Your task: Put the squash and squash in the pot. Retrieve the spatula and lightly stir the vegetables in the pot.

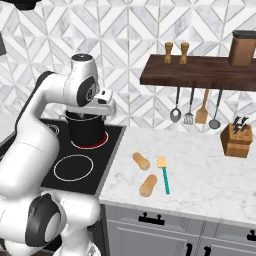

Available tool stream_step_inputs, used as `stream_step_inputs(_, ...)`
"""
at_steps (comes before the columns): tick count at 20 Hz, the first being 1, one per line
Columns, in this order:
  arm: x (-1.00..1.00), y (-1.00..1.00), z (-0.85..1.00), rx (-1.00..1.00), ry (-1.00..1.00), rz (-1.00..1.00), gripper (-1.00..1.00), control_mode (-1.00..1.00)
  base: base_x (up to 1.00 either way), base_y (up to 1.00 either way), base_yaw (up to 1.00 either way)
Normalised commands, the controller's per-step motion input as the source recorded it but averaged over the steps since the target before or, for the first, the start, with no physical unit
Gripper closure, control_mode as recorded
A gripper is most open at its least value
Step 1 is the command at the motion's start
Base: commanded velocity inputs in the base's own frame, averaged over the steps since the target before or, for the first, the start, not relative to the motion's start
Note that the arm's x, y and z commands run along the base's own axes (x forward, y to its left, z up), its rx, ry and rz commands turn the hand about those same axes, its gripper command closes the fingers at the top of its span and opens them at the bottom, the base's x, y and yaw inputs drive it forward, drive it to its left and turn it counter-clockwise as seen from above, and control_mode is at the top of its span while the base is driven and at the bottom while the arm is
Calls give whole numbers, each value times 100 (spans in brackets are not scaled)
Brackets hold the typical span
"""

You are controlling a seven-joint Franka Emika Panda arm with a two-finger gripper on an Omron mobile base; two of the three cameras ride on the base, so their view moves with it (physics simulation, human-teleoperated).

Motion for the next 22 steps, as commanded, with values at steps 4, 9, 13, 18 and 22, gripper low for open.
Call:
stream_step_inputs(4,24,-76,-52,-10,11,-3,-100,-100,0,0,0)
stream_step_inputs(9,30,-43,-69,-20,17,0,-100,-100,0,0,0)
stream_step_inputs(13,28,-29,-70,-22,18,0,-100,-100,0,0,0)
stream_step_inputs(18,9,-13,-62,-13,7,13,-100,-100,0,0,0)
stream_step_inputs(22,33,-18,-53,-4,4,18,-100,-100,0,0,0)
